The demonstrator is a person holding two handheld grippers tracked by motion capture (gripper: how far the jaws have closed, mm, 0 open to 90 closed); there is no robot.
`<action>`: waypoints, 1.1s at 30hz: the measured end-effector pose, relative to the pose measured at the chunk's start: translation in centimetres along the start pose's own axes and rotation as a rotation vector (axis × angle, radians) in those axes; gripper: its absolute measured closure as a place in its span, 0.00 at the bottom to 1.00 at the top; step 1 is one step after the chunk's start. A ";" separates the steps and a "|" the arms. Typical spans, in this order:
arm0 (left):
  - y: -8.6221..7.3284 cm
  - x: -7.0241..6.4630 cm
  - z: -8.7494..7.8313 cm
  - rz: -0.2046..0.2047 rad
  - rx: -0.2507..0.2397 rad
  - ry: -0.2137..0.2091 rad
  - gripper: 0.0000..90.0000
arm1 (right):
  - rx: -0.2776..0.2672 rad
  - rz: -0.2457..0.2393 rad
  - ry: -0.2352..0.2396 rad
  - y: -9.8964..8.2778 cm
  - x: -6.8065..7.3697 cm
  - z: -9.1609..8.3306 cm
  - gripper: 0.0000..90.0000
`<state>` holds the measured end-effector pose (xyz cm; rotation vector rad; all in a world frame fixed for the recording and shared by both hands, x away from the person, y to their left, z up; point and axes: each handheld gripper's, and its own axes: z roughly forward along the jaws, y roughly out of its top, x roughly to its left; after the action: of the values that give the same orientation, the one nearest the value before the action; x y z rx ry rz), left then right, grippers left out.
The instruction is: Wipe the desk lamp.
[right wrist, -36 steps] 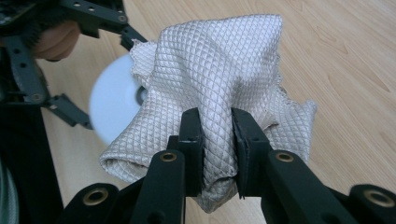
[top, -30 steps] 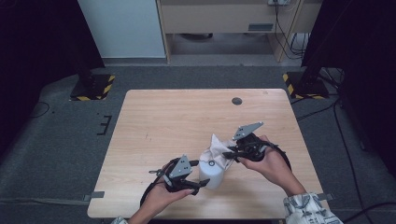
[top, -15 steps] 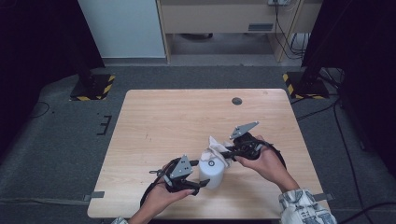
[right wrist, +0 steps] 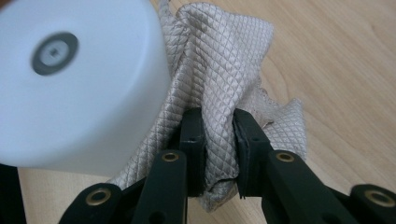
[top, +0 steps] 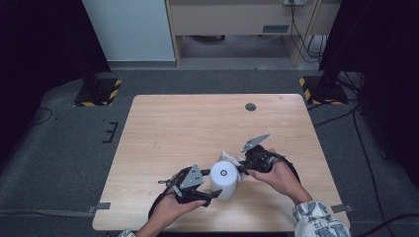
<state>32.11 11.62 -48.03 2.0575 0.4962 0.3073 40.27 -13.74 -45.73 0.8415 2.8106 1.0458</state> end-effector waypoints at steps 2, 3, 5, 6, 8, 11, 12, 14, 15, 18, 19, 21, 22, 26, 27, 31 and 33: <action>0.0 0.0 0.0 0.000 0.000 0.000 0.26 | 0.010 -0.003 0.001 -0.3 -0.1 0.5 0.85; 0.0 0.0 0.0 0.000 0.000 0.001 0.26 | 0.010 0.008 0.001 -0.4 -0.1 0.8 0.85; 0.0 0.0 0.0 0.000 0.000 0.001 0.26 | 0.023 0.011 0.001 -0.6 -0.2 1.1 0.85; 0.0 0.0 0.0 0.000 0.000 0.001 0.26 | 0.021 0.014 0.005 -0.7 -0.2 1.2 0.85; 0.0 0.0 0.0 0.001 0.001 0.001 0.26 | 0.033 0.012 0.005 -0.8 -0.3 1.6 0.85; 0.0 0.0 0.0 0.001 0.001 0.001 0.26 | 0.039 0.012 0.004 -0.9 -0.3 1.7 0.85; 0.0 0.0 0.0 0.001 0.001 0.001 0.26 | 0.040 0.010 0.003 -0.9 -0.4 1.7 0.85; 0.0 0.0 0.0 0.001 0.001 0.001 0.26 | 0.037 0.016 0.003 -0.9 -0.3 1.7 0.85; 0.0 0.0 0.0 0.001 0.001 0.000 0.26 | 0.036 0.016 0.003 -0.9 -0.3 1.7 0.85; 0.0 0.0 0.0 0.001 0.001 0.001 0.26 | 0.037 0.022 0.002 -1.0 -0.3 1.7 0.85; 0.0 0.0 0.0 0.001 0.001 0.001 0.26 | 0.038 0.019 0.001 -1.0 -0.3 1.8 0.85; 0.0 0.0 0.0 0.001 0.001 0.001 0.26 | 0.039 0.015 0.000 -1.2 -0.3 2.0 0.85; 0.0 0.0 0.0 0.001 0.002 0.001 0.25 | 0.045 0.016 -0.004 -1.3 -0.3 2.1 0.85; 0.0 0.0 0.0 0.001 0.002 0.000 0.25 | 0.046 0.018 -0.003 -1.6 -0.3 2.4 0.85; 0.0 0.0 0.0 0.001 0.003 -0.001 0.25 | 0.044 0.024 -0.004 -1.6 -0.3 2.5 0.85; 0.0 0.0 0.0 0.000 0.003 -0.003 0.25 | 0.043 0.020 0.001 -1.7 -0.3 2.7 0.85; 0.0 0.0 0.0 0.000 0.003 -0.003 0.25 | 0.050 0.016 -0.005 -1.8 -0.3 2.7 0.85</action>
<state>32.09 11.58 -48.04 2.0609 0.4951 0.3039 40.28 -13.37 -48.97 0.8720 2.8422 0.9773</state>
